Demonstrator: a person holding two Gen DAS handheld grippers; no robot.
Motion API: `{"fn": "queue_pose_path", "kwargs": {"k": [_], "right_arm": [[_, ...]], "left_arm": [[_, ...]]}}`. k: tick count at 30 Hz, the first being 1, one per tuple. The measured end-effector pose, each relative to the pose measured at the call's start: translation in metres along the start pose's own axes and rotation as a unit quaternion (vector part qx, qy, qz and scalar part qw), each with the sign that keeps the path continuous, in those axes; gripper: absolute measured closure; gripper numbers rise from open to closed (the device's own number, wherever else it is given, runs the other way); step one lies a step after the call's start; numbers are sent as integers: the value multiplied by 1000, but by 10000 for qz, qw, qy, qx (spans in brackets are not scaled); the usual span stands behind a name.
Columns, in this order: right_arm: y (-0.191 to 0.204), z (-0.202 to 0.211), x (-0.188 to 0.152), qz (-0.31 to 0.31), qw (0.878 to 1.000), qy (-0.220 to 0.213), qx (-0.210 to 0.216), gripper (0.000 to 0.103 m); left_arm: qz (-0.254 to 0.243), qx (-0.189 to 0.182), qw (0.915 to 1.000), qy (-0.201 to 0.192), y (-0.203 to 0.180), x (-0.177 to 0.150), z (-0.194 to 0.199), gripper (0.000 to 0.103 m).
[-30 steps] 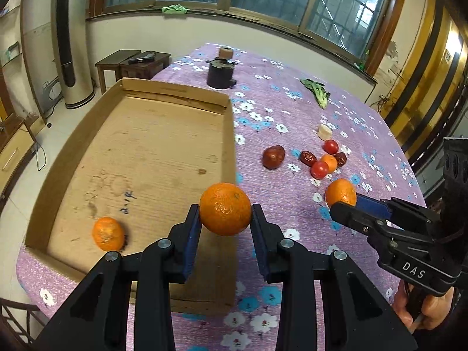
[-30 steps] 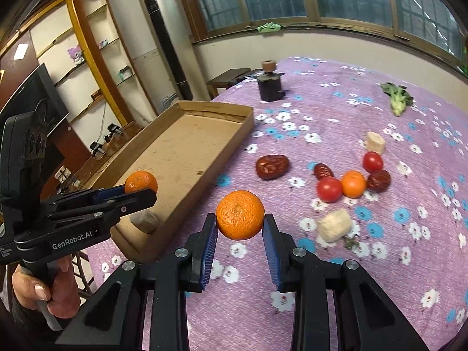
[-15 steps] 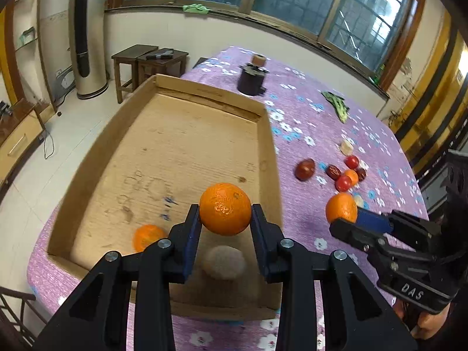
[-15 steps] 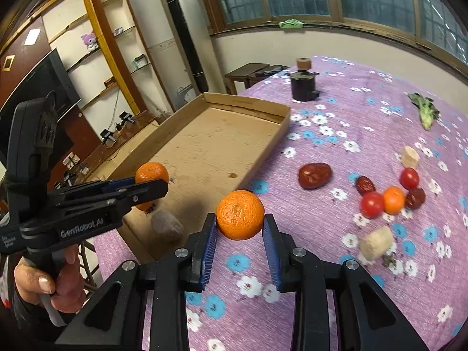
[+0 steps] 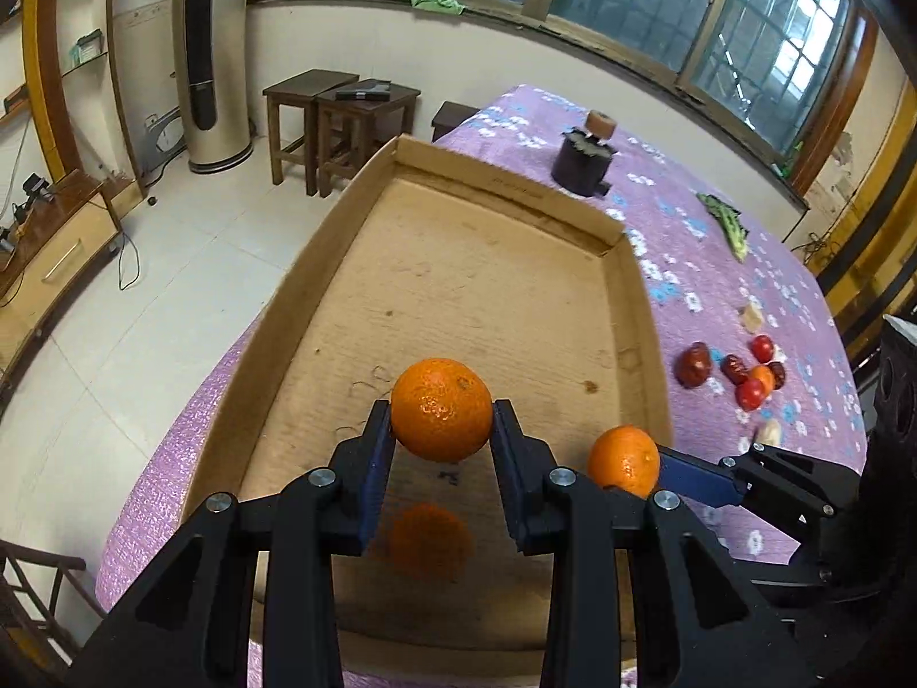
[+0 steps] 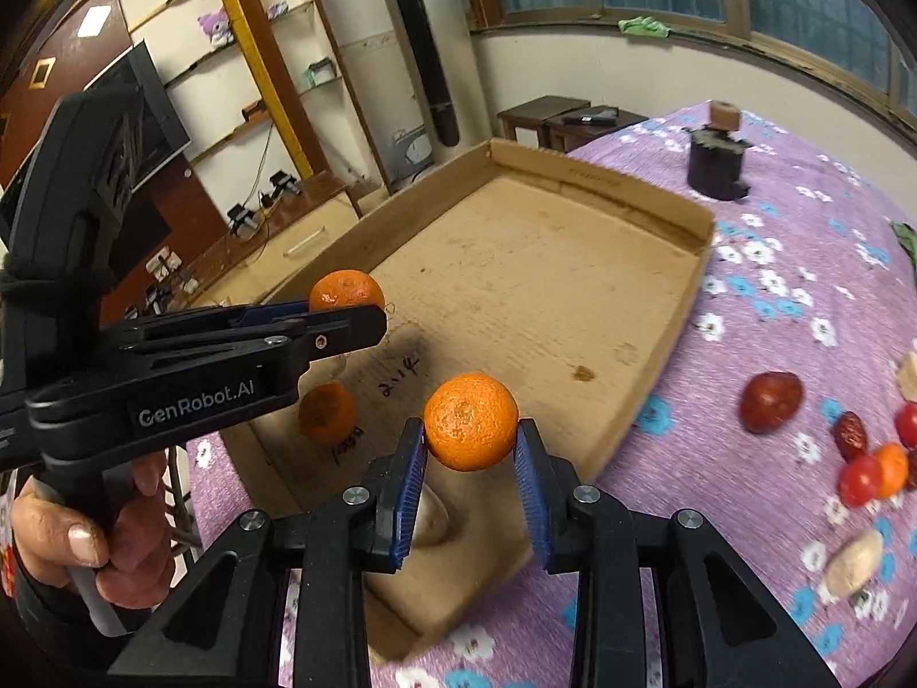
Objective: Organize fruits
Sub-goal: 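Carry both held oranges over the cardboard tray, then open the left tool to drop its orange while the right tool drops its orange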
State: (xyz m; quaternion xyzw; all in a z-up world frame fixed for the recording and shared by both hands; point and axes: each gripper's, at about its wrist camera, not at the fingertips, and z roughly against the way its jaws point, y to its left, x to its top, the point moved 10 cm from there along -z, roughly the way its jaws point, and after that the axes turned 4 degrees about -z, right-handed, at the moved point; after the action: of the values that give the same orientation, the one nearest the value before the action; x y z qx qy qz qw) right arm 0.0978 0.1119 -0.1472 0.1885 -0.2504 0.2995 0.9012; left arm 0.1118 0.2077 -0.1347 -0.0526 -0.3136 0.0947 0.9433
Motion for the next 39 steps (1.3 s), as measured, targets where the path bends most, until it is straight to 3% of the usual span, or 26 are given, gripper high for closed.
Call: {"fn": "queue_pose_path", "kwargs": {"k": [8, 16, 28, 39], "right_arm": [[0, -27, -3, 154, 9994, 297, -111, 71], [4, -25, -5, 271, 9990, 265, -252, 62], [-14, 40, -16, -141, 9996, -231, -58, 61], [-78, 87, -47, -813, 9950, -459, -359, 61]], "left_arm": [[-17, 99, 9995, 286, 4, -11, -22, 72], [44, 133, 9994, 302, 6, -14, -17, 70], [-156, 38, 9998, -82, -27, -7, 23, 70], [-553, -280, 9980, -113, -81, -12, 36, 70]]}}
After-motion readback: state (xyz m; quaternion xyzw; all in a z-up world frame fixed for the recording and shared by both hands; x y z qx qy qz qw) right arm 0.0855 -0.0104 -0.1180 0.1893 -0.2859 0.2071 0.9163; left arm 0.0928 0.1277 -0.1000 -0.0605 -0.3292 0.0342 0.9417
